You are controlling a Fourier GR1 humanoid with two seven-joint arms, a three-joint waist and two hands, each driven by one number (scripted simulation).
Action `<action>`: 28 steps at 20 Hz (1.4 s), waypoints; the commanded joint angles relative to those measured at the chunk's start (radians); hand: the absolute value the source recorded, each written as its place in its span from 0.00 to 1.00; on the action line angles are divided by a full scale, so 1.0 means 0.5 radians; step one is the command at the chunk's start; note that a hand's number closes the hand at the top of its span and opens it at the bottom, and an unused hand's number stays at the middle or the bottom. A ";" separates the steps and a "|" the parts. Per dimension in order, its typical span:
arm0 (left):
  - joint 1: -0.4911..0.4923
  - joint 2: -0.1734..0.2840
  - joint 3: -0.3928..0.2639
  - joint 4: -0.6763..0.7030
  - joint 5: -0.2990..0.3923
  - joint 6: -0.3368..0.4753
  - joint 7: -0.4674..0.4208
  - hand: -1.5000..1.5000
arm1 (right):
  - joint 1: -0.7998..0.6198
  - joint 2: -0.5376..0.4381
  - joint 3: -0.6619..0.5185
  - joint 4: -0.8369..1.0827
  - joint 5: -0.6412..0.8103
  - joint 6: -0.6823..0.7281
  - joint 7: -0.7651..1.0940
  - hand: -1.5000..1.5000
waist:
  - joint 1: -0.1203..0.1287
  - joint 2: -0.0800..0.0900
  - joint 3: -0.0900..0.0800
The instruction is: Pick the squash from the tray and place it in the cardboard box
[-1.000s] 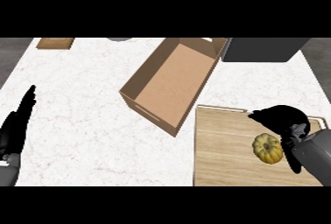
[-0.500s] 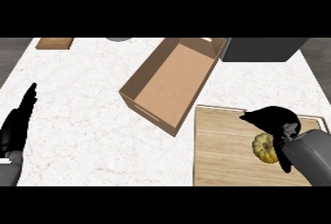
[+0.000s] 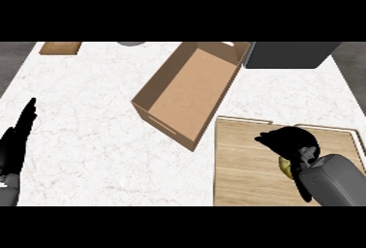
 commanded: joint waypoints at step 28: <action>-0.076 -0.123 0.031 -0.063 -0.140 -0.056 0.058 0.50 | -0.282 -0.029 -0.669 0.798 0.091 -1.649 -1.029 1.00 | 0.072 0.041 0.016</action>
